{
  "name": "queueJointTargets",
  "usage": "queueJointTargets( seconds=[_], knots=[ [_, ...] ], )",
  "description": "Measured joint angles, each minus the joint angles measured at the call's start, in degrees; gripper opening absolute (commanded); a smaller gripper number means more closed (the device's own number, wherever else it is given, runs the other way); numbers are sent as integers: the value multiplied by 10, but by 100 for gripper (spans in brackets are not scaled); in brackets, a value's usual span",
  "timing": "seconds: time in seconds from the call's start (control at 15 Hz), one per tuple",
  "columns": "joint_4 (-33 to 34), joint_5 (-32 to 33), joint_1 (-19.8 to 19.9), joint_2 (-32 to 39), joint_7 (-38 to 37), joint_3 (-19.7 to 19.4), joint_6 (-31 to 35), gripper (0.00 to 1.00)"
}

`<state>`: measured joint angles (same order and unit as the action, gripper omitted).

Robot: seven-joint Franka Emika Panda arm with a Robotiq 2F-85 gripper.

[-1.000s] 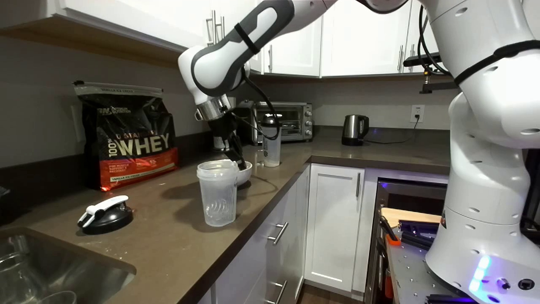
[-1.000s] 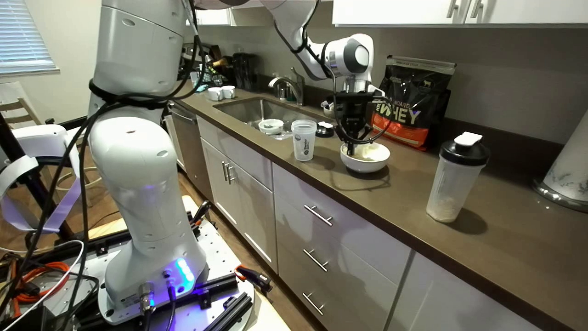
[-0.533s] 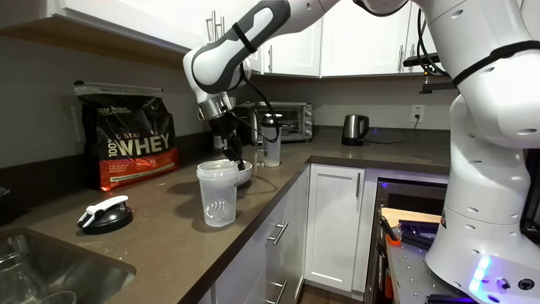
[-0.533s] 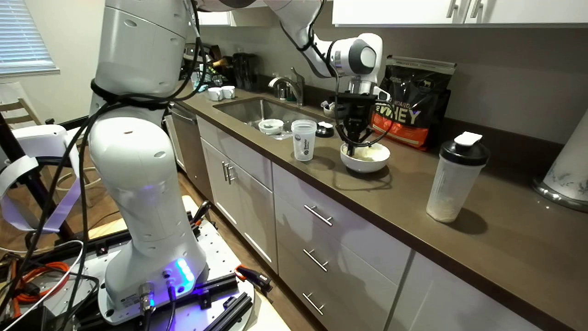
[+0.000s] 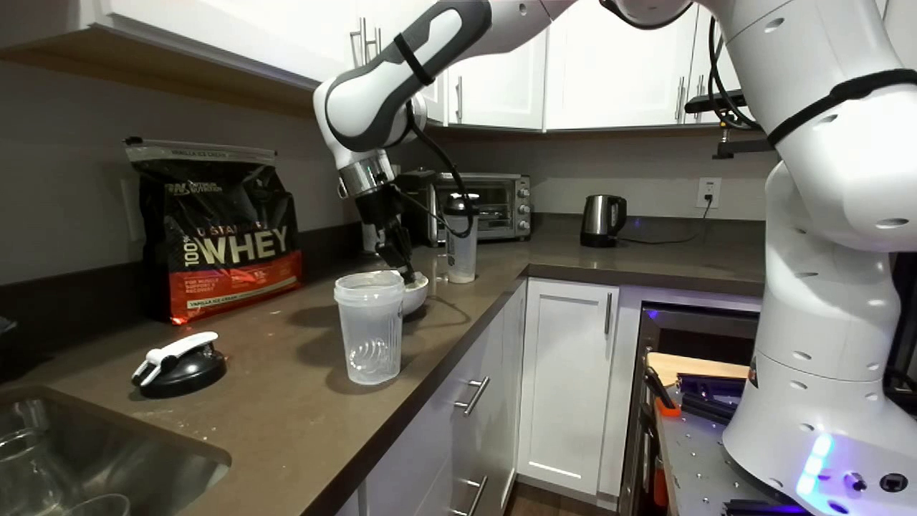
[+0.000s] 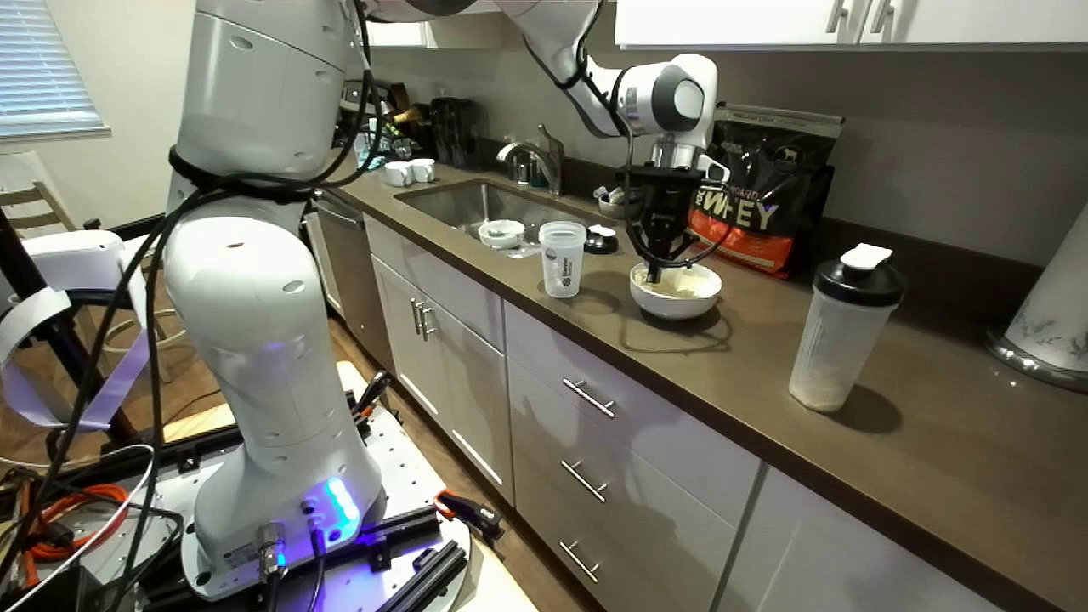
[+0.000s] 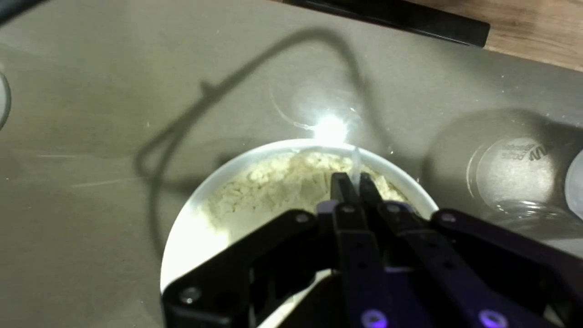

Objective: Take one scoop of whey powder from the bowl and put it in the cup on the left

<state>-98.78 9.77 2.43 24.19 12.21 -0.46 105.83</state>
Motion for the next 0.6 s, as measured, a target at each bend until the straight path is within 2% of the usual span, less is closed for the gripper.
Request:
queueJointTargets(
  seconds=[0.6],
  knots=[
    [34, -51, 13, 15, 21, 0, -53, 1]
  ],
)
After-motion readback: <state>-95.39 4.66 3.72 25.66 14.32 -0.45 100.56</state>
